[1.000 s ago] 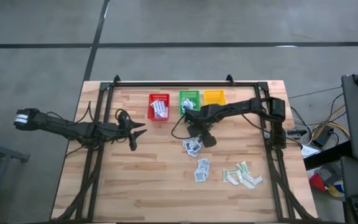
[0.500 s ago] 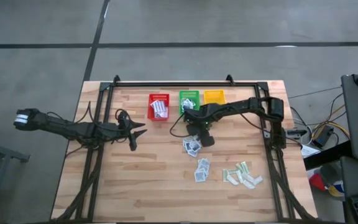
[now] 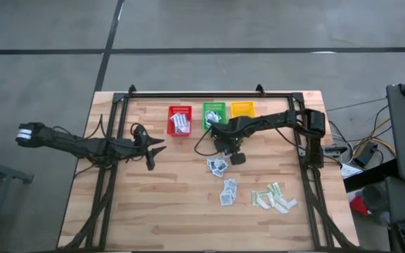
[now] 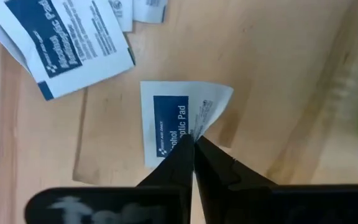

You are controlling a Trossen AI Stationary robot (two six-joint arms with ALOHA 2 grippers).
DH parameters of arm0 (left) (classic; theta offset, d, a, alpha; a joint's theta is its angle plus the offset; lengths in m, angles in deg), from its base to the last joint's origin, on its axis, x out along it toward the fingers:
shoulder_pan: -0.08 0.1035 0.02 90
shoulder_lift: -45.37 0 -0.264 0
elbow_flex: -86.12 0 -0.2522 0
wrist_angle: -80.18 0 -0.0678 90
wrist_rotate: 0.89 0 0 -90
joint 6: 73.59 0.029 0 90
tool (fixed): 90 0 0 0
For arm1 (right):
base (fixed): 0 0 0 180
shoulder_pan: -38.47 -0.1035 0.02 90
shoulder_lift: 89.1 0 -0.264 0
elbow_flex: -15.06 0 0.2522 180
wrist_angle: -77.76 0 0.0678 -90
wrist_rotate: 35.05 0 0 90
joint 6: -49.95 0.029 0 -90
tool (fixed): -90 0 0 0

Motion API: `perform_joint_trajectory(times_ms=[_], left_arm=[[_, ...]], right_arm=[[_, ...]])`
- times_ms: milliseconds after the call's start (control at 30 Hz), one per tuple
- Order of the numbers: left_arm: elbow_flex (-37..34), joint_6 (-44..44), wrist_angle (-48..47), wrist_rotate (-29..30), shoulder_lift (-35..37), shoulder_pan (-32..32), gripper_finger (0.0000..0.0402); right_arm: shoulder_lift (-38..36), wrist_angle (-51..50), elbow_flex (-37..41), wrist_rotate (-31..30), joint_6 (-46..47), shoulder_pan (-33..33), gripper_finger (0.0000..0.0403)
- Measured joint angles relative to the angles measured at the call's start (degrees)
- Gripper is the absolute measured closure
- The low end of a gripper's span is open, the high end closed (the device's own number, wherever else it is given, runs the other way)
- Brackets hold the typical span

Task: Pick & Place First Aid Supplies
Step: Put the alcohol pad into the green basket

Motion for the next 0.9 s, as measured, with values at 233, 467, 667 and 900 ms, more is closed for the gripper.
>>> perform_joint_trajectory(times_ms=[233, 467, 667, 900], left_arm=[[0.00, 0.03, 0.02, 0.00, 0.02, 0.01, 0.0268], [0.00, 0.03, 0.04, 0.00, 0.01, 0.00, 0.0268], [0.00, 0.02, 0.04, 0.00, 0.01, -0.01, 0.0268], [0.00, 1.19, 0.04, 0.00, -0.01, 0.01, 0.0268]], right_arm=[[-0.04, -0.32, 0.74, 0.03, 2.53, 0.02, 0.0394], [-0.88, -3.17, 0.24, 0.11, 5.09, 0.02, 0.0394], [-4.05, -4.02, 0.24, 0.26, 5.29, 0.02, 0.0394], [-8.90, -4.20, 0.15, 0.26, 6.47, 0.02, 0.0394]])
